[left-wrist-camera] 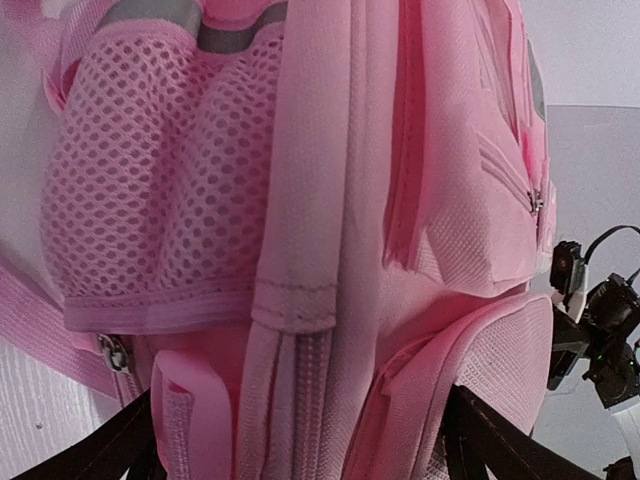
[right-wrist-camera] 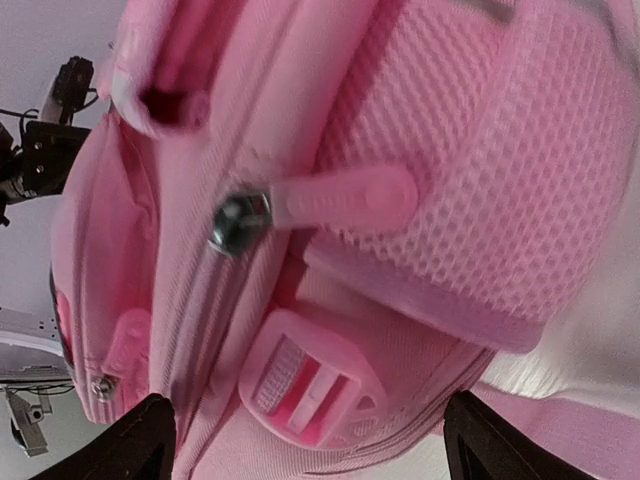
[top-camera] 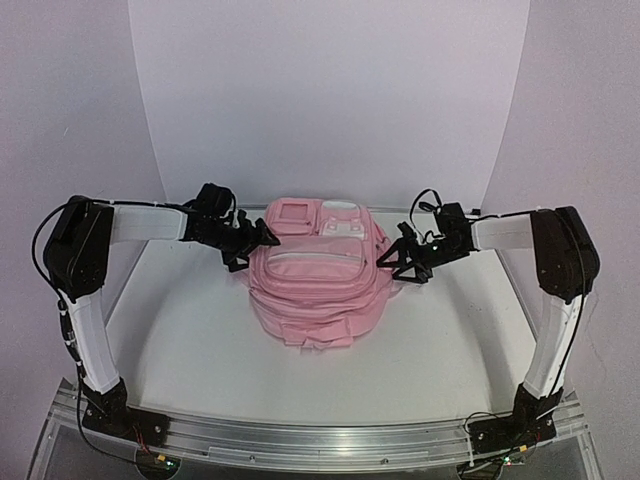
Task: Pack the student bag
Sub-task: Move the student bag to the center of the board, then reset both arms
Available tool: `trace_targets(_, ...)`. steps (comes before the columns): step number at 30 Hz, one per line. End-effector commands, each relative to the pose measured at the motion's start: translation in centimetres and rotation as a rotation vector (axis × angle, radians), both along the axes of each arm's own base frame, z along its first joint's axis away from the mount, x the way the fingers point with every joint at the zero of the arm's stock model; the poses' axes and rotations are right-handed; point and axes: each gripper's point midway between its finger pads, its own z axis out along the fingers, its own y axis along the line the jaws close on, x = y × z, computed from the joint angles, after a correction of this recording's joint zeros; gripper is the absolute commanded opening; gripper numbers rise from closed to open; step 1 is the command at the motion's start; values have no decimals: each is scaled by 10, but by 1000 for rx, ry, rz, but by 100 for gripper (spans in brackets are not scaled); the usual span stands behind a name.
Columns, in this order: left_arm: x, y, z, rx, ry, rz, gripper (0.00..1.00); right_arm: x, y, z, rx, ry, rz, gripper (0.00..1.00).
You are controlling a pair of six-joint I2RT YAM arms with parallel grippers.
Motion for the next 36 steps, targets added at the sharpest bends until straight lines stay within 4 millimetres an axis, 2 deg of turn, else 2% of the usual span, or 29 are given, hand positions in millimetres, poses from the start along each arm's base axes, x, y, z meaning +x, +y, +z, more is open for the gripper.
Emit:
trace_targets(1, -41, -28, 5, -11, 22, -97, 91, -44, 14, 1, 51, 66, 80, 87)
trace_targets(7, -84, -30, -7, -3, 82, -91, 88, -84, 18, 0, 54, 95, 128, 84)
trace_targets(11, -104, -29, -5, -6, 95, -72, 87, -110, 24, 2, 51, 111, 165, 83)
trace_targets(15, -116, -19, -1, 17, 104, -43, 89, -111, 26, 21, 58, 59, 178, 84)
trace_targets(19, -111, 1, 12, 109, 57, 15, 99, -119, 26, 37, 48, 32, 218, 88)
trace_targets(25, -92, 24, 58, 126, 7, 48, 100, -132, 5, 59, -71, -57, 268, 98)
trace_targets(27, -84, 34, 78, 111, -20, 59, 100, -125, -5, 77, -108, -131, 257, 98)
trace_targets(29, -74, 47, 98, 111, -56, 83, 100, -104, -18, 99, -148, -218, 210, 98)
trace_targets(31, -61, 68, 119, 130, -85, 123, 100, -70, -37, 125, -200, -324, 131, 98)
trace_targets(34, -45, 103, 133, 161, -78, 184, 100, -27, -63, 166, -275, -476, 35, 98)
trace_targets(36, -37, 123, 138, 176, -79, 211, 100, -4, -84, 182, -336, -549, -23, 98)
